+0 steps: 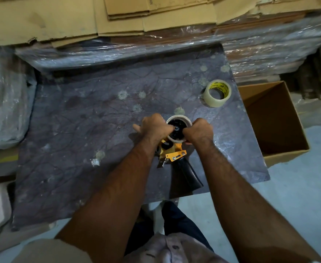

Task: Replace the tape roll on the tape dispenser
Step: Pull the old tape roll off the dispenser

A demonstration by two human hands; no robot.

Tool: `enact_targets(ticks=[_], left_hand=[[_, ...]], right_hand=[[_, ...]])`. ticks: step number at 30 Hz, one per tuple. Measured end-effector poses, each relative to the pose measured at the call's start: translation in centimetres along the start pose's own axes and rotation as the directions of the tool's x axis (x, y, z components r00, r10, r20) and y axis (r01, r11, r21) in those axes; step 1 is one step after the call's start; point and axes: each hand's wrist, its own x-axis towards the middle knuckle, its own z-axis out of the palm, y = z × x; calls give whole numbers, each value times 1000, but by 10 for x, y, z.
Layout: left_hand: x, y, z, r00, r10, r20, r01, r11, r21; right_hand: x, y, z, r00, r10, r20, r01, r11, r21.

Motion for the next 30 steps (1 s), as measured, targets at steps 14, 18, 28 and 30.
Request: enact_targets(ticks=[14,18,28,30], left_hand=[[10,12,-72,979,197,44,-115,724,-680],[22,25,-75,972,229,45,-111,624,-773],[66,35,-50,988,118,97,5,605,-797],[76,33,-45,986,133,101,-4,622,-783]], right_hand=[[8,-31,-64,923,-246,296,-70,649,758],[26,-64,-59,924,-224,310,-175,473,863],[79,-90,-4,957,-8,290,-253,464,849],[94,-90,4,964,5,265,-227,536,813]])
